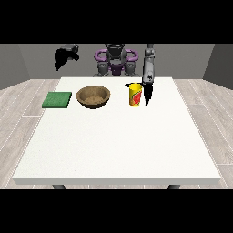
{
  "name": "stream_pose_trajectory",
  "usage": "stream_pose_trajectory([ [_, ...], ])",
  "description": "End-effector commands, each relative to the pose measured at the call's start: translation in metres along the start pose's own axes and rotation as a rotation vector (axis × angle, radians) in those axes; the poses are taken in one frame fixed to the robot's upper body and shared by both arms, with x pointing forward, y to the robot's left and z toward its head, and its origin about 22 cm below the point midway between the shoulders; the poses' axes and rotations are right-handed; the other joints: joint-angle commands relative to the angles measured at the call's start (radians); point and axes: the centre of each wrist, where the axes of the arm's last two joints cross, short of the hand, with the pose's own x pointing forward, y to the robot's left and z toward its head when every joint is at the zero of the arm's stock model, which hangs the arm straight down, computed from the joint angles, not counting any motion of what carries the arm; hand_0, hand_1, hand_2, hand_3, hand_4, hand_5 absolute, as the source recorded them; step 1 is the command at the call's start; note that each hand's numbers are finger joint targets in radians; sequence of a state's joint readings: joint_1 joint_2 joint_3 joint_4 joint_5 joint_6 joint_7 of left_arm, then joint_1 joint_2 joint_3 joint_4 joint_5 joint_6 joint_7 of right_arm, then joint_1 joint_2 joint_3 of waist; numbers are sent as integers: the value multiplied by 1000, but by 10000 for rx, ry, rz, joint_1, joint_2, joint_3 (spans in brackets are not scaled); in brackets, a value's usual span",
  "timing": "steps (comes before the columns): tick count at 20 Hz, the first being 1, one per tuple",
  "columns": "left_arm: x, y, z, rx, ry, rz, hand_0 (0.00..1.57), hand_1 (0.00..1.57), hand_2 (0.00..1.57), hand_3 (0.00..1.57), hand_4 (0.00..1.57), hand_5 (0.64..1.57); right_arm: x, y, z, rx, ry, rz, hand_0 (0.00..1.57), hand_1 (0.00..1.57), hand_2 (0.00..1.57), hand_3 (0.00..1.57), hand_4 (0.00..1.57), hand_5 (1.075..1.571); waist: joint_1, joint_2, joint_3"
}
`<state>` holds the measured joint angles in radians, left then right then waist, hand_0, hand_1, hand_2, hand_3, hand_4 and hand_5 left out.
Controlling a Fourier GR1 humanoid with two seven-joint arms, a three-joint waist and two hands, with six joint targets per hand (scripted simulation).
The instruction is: Pick the cup and pour the ball into the bowl, then pick the bowl and place it on the pad
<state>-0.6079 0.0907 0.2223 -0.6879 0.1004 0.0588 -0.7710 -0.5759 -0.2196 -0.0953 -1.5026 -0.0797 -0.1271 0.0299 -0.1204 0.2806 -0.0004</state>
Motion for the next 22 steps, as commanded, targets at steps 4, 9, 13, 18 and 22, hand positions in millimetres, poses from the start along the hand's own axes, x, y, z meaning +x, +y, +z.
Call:
stream_pose_trajectory([
  [4, -6, 2, -1, 612, -1042, -640, 72, 72, 0, 0, 1063, 1071, 18, -22, -9, 284, -731, 130, 0, 0, 338, 482, 623, 1569, -489, 709, -3],
  [9, -17, 5, 19, 117, -688, -1751, 1306, 1306, 1571, 1571, 1277, 1234, 14, -57, -9, 34, -213, 33, 0, 0, 423, 672, 573, 1570, -399, 111, 1],
  [13, -22, 5, 20, -137, -710, -1750, 1327, 1327, 1571, 1571, 1289, 1212, 16, -35, -7, -306, -127, 55, 0, 0, 373, 651, 583, 1570, -224, 209, -3],
  [18, -14, -16, 10, -512, 5, -2304, 1345, 1345, 1571, 1571, 1312, 1172, -31, -73, 13, -763, 1080, 598, 0, 0, 395, 657, 584, 1569, 344, -1202, 8],
  [22, 4, -50, -17, -945, -354, -2630, 1344, 1344, 1571, 1571, 1323, 1157, -49, -84, 18, -950, 1687, 452, 0, 0, 395, 700, 568, 1570, 488, -1508, 9],
])
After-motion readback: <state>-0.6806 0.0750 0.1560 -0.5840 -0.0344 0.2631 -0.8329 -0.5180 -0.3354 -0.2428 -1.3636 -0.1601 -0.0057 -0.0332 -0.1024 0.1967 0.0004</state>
